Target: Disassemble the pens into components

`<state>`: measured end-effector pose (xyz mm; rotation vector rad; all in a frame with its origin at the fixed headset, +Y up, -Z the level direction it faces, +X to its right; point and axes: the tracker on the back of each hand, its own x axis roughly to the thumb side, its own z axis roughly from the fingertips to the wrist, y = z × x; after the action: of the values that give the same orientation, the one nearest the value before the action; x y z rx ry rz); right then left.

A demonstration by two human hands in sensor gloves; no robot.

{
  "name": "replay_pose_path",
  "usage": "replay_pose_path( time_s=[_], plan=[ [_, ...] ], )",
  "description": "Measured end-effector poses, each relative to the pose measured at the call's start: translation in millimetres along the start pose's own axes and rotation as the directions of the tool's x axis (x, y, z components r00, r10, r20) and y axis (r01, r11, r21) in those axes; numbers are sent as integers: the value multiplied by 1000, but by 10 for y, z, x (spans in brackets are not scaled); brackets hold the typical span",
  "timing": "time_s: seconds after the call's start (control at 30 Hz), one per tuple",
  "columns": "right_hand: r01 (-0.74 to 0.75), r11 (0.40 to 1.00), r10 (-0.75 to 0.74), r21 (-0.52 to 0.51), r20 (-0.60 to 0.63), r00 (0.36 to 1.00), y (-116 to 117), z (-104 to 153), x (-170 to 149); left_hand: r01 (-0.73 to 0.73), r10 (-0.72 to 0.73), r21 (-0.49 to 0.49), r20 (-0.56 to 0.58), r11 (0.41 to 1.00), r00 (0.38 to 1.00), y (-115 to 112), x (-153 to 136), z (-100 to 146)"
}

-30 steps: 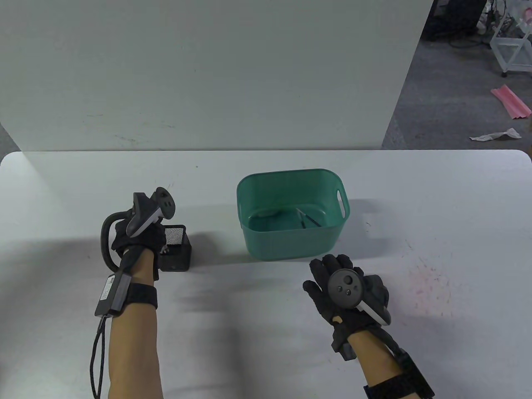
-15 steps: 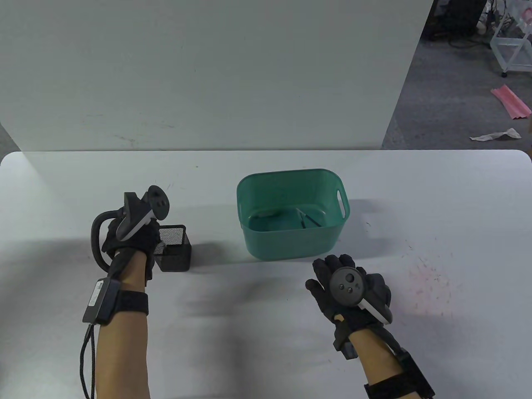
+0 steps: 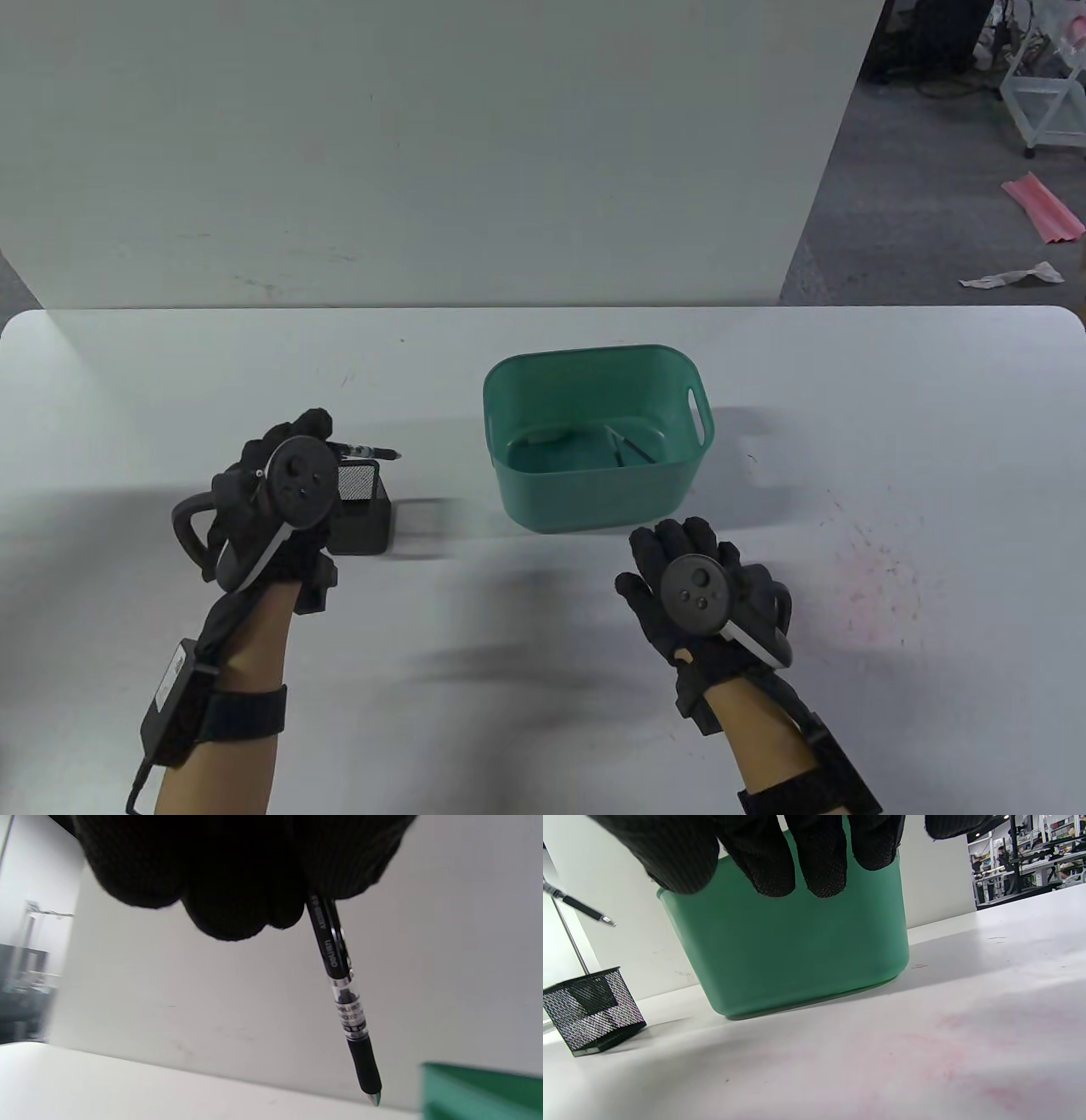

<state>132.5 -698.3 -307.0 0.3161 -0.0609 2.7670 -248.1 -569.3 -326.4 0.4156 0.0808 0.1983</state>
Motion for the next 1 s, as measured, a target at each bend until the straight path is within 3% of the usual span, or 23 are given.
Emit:
replay_pose_path(
  time_s=[0.13, 0.37, 0.5, 0.73, 1.0],
  plan=[
    [43, 998, -41, -46, 25, 999, -8, 14, 38, -267, 263, 33, 101, 963, 960, -117, 92, 270],
    [218, 968, -210, -120, 80, 974, -53, 37, 80, -554, 579, -182, 135, 812, 804, -603, 203, 551],
    [232, 970, -226, -65, 91, 970, -13, 28, 57, -580, 620, -272, 90, 768, 779, -880, 224, 622],
    [316, 948, -318, 36, 119, 941, 98, -6, 63, -679, 722, -356, -16, 642, 691, -1099, 239, 685],
    [489, 866, -498, 109, 78, 864, 158, 1, 120, -712, 745, -366, -70, 599, 663, -1192, 250, 782]
  ],
)
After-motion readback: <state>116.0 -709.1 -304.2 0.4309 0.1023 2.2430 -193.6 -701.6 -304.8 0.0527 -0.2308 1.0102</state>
